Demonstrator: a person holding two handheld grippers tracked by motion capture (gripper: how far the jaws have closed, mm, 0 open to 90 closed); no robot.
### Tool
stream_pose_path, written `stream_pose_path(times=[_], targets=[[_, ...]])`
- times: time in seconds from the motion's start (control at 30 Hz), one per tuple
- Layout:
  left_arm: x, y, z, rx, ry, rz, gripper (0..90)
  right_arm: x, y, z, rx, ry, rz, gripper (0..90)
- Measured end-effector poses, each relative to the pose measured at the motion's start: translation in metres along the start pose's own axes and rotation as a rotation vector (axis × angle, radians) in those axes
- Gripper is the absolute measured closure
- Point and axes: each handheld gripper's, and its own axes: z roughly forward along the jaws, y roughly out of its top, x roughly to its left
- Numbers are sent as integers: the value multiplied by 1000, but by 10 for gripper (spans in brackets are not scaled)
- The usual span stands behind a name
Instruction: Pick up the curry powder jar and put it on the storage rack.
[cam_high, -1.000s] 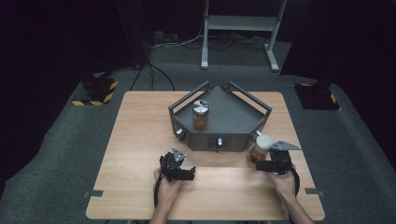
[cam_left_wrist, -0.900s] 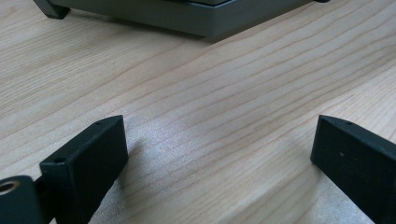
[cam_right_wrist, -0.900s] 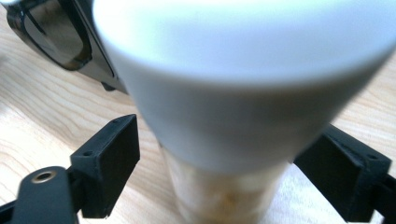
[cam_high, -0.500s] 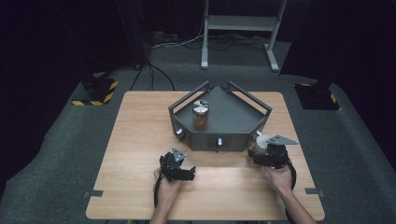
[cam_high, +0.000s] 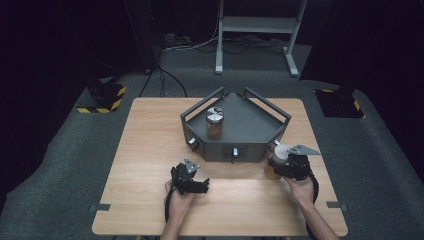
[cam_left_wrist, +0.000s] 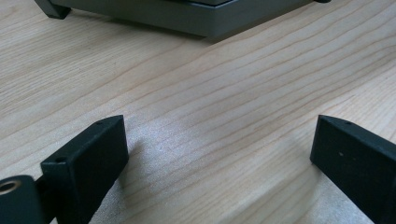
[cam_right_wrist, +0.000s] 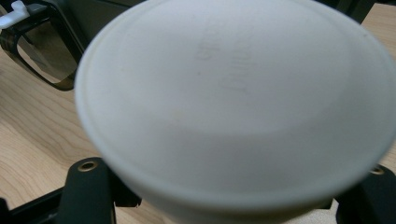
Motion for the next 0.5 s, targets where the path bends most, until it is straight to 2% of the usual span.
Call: stream_pose_path(times=[0.5], targets=[[0, 0, 0, 0, 0, 0, 42, 2, 4, -2, 2, -3, -32, 349]])
